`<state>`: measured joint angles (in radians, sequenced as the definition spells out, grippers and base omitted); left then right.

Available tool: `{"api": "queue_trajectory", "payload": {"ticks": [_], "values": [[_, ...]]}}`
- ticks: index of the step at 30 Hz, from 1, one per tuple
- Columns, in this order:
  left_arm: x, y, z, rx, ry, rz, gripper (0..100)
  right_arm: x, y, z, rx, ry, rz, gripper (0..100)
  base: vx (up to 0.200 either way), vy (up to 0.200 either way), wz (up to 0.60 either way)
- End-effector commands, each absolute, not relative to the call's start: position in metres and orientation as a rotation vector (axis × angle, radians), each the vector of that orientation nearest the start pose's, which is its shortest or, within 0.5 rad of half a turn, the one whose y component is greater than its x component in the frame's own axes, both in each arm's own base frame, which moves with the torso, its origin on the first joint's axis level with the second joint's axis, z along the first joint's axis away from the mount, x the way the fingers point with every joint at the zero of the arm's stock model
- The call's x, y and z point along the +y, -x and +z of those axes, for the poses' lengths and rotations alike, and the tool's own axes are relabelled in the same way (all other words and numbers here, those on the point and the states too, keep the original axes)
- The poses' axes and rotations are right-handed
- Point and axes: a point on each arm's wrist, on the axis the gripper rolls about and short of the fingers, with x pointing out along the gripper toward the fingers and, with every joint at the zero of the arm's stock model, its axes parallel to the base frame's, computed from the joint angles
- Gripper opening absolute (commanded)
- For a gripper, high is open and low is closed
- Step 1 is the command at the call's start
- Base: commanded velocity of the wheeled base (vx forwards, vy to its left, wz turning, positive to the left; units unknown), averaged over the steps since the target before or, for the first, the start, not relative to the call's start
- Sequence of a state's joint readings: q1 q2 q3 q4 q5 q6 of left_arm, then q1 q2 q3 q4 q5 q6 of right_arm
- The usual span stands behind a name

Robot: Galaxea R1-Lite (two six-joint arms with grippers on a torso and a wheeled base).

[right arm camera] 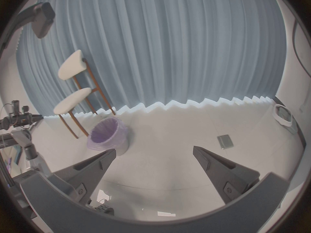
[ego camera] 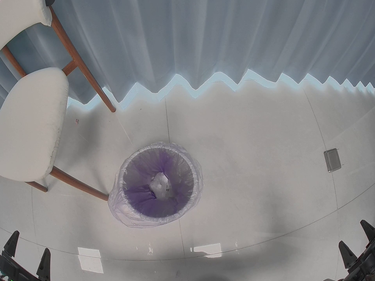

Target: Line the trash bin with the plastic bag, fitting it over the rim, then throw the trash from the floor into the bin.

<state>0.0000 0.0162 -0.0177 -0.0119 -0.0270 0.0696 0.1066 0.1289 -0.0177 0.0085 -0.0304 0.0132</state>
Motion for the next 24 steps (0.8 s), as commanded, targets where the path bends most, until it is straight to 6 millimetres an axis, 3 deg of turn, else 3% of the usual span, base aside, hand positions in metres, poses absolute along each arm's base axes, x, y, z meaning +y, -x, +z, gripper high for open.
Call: {"api": "queue_trajectory", "payload": {"ticks": [1,11,19,24], "values": [[-0.0006,0.0228,0.0767,-0.013,-0.068,-0.027,100,-0.0021,0.0148,0.0777,0.1,-0.014,0.051,100,0.0,0.0,0.0],[0.0001,0.0228,0.0767,-0.012,-0.058,0.002,100,-0.0003,0.0204,0.0765,0.029,-0.006,-0.043,100,0.0,0.0,0.0],[0.0002,0.0228,0.0767,-0.012,-0.058,0.008,100,0.0004,0.0228,0.076,-0.005,0.026,0.02,100,0.0,0.0,0.0],[0.0045,0.0233,0.0767,-0.007,-0.051,0.2,100,0.0001,0.0228,0.076,-0.005,-0.005,0.009,100,0.0,0.0,0.0]]}}
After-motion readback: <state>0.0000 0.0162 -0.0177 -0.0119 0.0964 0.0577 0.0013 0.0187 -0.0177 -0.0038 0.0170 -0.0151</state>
